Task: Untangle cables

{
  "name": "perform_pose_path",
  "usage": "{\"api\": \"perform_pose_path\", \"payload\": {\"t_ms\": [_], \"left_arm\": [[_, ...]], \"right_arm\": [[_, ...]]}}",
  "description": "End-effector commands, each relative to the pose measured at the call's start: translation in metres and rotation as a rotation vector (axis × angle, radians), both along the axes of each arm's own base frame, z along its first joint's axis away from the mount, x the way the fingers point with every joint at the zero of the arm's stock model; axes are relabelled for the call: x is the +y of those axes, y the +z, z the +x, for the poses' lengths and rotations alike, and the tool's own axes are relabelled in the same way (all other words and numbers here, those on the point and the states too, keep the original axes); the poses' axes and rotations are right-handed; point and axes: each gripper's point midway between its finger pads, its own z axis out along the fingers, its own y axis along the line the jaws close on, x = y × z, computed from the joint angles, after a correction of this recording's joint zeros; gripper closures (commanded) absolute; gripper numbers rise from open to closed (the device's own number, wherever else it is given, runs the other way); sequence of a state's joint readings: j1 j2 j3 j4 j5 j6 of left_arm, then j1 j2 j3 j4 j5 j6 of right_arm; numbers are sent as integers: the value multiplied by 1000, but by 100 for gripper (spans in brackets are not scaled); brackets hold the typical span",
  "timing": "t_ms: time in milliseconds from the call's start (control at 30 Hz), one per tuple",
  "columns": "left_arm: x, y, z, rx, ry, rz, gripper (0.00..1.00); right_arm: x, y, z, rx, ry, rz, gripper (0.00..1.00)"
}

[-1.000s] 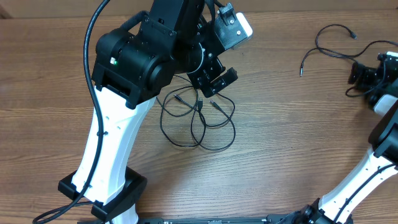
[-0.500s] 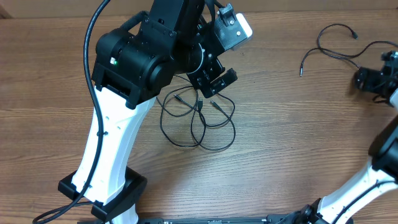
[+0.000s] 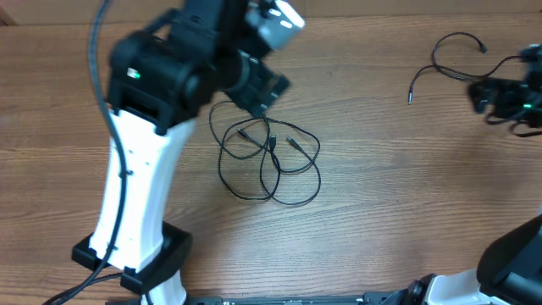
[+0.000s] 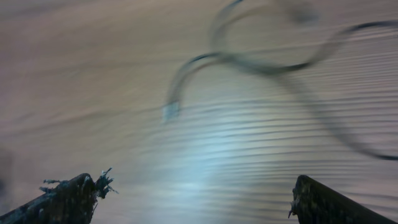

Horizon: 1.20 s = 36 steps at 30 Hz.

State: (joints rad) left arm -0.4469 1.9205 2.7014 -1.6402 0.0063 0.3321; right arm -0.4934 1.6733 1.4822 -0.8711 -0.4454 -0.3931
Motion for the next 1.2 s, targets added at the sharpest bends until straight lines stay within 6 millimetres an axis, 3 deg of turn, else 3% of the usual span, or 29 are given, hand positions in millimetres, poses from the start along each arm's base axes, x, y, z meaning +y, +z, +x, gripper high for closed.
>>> {"api": "perform_pose_path", "payload": {"t_ms": [0,133,300,533,733,967,1167], "left_arm": [[47,-3,19,22,180,-24,0],[90,-3,33,30,294,-60,0],[134,-18,51,67,413,-57,0],[151,-50,72,139,464,-41,0],[165,-50,83,115,495,-50,0],[197,-54,88,131,589,-114,0],[234,-75,93,183,672,-117,0]], "right_arm": [[58,10,1,3,120,84,0],[119,3,-4,92,187,160,0],[202,2,-12,133,360,175,0],[316,7,-38,139,582,196,0],[407,9,-70,190,640,297,0],[468,-43,-88,329,537,288,0],[507,-82,-102,379,585,284,0]]}}
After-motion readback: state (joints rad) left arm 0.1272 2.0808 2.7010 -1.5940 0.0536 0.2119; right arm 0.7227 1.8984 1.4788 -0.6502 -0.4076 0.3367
